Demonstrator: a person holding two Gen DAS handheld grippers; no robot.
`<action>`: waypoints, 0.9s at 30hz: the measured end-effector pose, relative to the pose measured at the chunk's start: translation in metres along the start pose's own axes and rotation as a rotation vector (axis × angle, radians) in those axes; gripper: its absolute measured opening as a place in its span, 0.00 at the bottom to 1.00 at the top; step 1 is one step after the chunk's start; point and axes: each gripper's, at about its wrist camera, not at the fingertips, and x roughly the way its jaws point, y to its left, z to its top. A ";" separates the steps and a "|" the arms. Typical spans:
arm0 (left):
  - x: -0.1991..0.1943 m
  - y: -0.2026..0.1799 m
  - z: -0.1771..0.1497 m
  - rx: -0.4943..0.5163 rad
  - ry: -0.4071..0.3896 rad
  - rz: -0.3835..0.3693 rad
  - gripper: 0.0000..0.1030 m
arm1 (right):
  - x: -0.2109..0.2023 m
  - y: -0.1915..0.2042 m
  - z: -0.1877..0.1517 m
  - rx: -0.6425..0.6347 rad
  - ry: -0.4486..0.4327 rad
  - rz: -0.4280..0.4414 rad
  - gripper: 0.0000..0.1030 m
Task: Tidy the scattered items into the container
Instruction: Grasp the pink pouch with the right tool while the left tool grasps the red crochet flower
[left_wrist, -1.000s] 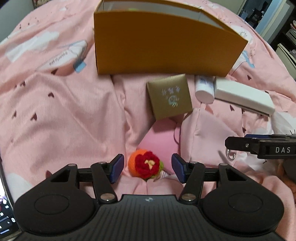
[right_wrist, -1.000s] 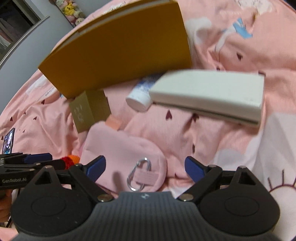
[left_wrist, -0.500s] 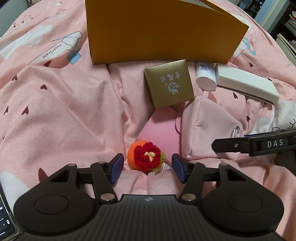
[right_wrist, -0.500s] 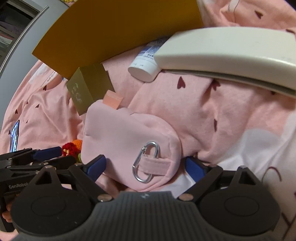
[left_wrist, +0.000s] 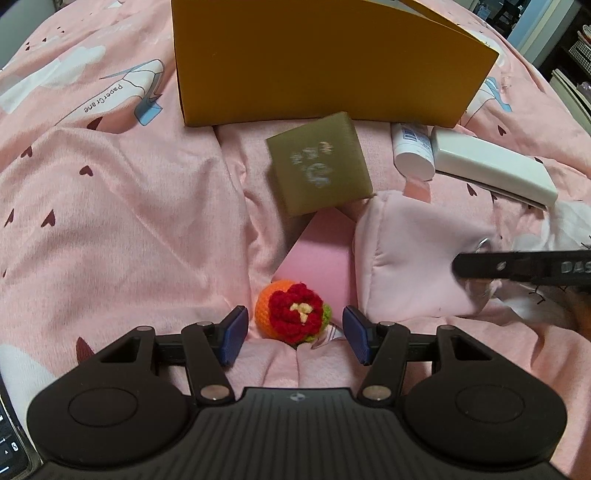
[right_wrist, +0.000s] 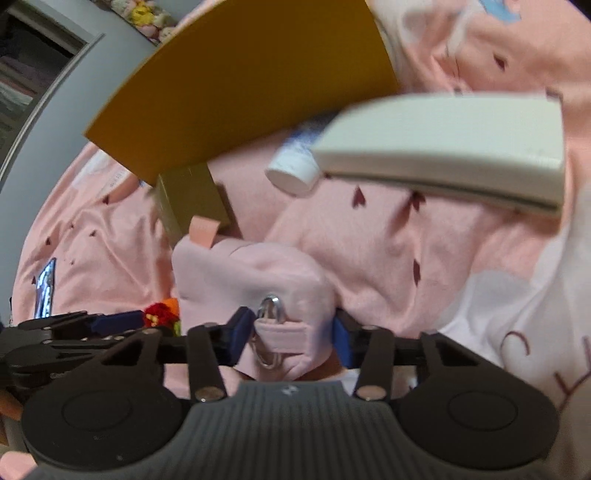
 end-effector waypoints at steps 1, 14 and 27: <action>0.000 0.000 0.000 0.001 0.000 0.001 0.65 | -0.004 0.003 0.002 -0.018 -0.015 0.003 0.44; -0.003 0.000 0.001 0.022 -0.022 -0.004 0.60 | -0.066 0.038 0.013 -0.323 -0.265 -0.270 0.40; 0.015 -0.003 0.001 0.062 -0.002 0.043 0.60 | -0.036 0.038 0.009 -0.410 -0.229 -0.329 0.45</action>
